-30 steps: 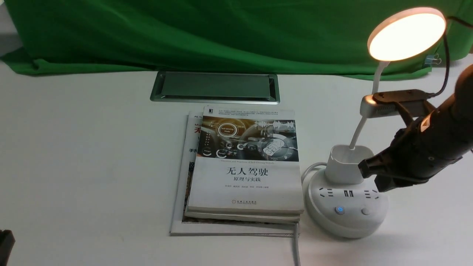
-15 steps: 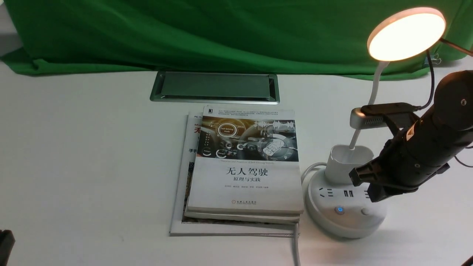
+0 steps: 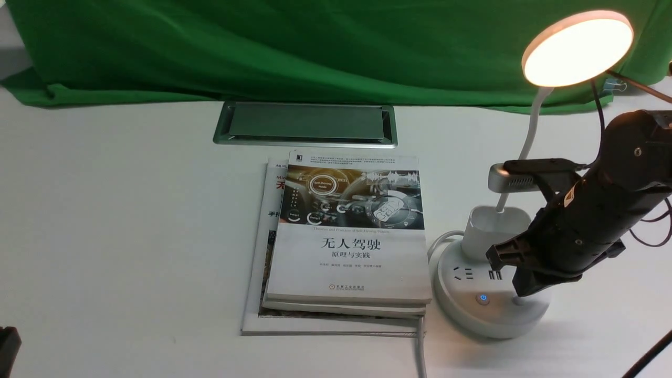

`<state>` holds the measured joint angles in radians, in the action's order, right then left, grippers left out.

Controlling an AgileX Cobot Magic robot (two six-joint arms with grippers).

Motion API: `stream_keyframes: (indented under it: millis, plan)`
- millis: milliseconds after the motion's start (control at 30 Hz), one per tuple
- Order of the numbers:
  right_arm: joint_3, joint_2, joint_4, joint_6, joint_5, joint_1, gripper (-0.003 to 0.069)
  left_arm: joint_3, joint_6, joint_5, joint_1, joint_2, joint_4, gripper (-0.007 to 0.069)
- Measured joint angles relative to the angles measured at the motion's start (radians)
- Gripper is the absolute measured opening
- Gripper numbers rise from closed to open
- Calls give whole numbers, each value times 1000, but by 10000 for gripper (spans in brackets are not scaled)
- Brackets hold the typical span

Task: Turn off the desk lamp on the white desktop by hand.
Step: 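Press the power button on the lamp base to turn the lamp off with the right gripper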

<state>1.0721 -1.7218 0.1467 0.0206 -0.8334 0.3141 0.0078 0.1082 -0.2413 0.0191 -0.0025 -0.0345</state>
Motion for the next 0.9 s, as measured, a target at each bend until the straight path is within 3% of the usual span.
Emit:
stream_keyframes:
  millis: [900]
  plan:
    - [-9,17,-12,8,27,0,48,0,-2,0,0,0,0,20]
